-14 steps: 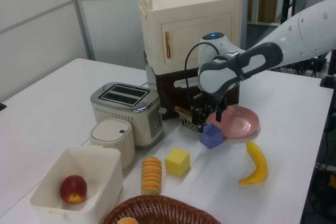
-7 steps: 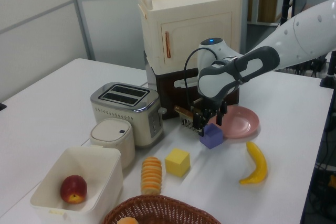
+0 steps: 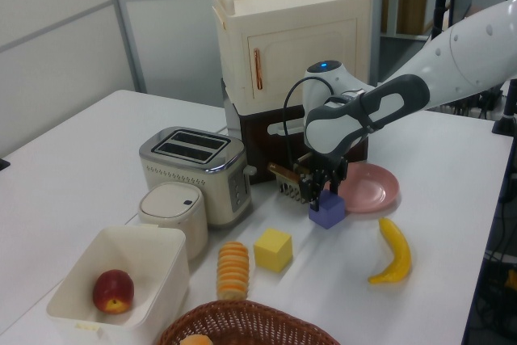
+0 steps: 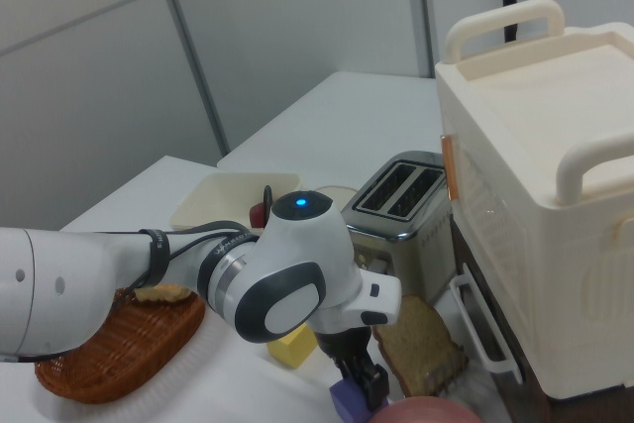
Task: Put the purple cube on a plate
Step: 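Lift the purple cube and carry it over the pink plate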
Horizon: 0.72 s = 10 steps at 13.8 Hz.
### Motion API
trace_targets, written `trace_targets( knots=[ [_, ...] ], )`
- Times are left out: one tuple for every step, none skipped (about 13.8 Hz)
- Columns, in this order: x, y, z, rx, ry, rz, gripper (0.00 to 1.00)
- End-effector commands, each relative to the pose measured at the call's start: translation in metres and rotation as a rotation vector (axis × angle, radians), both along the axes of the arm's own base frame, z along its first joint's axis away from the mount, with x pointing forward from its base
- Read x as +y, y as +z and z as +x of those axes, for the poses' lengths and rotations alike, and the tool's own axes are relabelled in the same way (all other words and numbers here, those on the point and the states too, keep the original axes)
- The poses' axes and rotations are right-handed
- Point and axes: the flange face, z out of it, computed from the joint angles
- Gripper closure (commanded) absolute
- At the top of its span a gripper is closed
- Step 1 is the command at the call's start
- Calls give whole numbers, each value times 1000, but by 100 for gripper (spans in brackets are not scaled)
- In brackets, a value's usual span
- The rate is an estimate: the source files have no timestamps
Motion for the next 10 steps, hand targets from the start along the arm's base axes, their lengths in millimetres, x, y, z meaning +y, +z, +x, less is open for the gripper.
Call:
trace_targets(
  knots=[
    [1, -1, -1, -27, 2, -19, 66],
    [1, -1, -1, -27, 2, -19, 66],
    [1, 0, -1, -29, 2, -20, 66],
    [1, 3, -1, -33, 2, -21, 66],
    [0, 7, -1, -39, -1, -22, 66],
    [0, 15, 0, -51, -3, -23, 66],
    [0, 26, 0, -67, -9, -22, 66],
    [0, 36, 0, -82, -13, -22, 66],
    [-1, 50, 0, -103, -17, -24, 66],
    [-4, 65, -3, -119, -28, -23, 66]
  ],
)
